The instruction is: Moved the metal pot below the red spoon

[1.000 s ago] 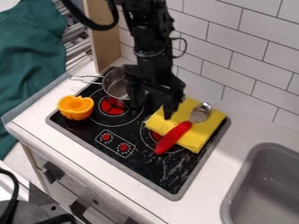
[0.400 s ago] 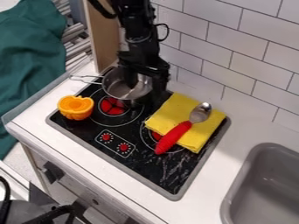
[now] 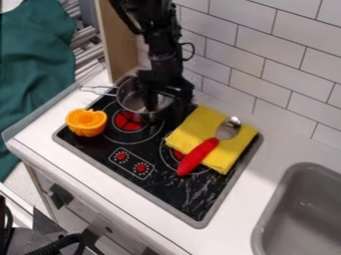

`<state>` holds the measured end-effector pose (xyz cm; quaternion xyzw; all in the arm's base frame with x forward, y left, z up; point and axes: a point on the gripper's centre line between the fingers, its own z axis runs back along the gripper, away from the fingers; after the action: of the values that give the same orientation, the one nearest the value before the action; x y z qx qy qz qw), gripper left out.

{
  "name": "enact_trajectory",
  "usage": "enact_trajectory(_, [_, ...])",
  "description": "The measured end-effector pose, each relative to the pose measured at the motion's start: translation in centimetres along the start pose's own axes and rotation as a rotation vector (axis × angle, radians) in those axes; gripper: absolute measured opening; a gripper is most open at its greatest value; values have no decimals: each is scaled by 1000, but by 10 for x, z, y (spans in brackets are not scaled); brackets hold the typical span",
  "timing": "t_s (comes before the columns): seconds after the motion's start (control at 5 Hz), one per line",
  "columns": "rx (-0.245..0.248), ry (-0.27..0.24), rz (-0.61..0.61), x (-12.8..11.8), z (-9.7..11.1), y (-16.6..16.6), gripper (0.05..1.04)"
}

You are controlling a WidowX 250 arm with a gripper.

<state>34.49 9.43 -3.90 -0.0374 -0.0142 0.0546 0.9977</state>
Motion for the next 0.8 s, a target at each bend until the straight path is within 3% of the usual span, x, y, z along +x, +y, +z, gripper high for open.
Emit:
enact_trajectory(0.4, [26,-24,-18,14,-4,-8,419])
enact_trajectory(0.6, [33,-28,-43,14,-4,-11,209])
enact_trajectory(0.8, [49,-48,-71,11,6,-14,89])
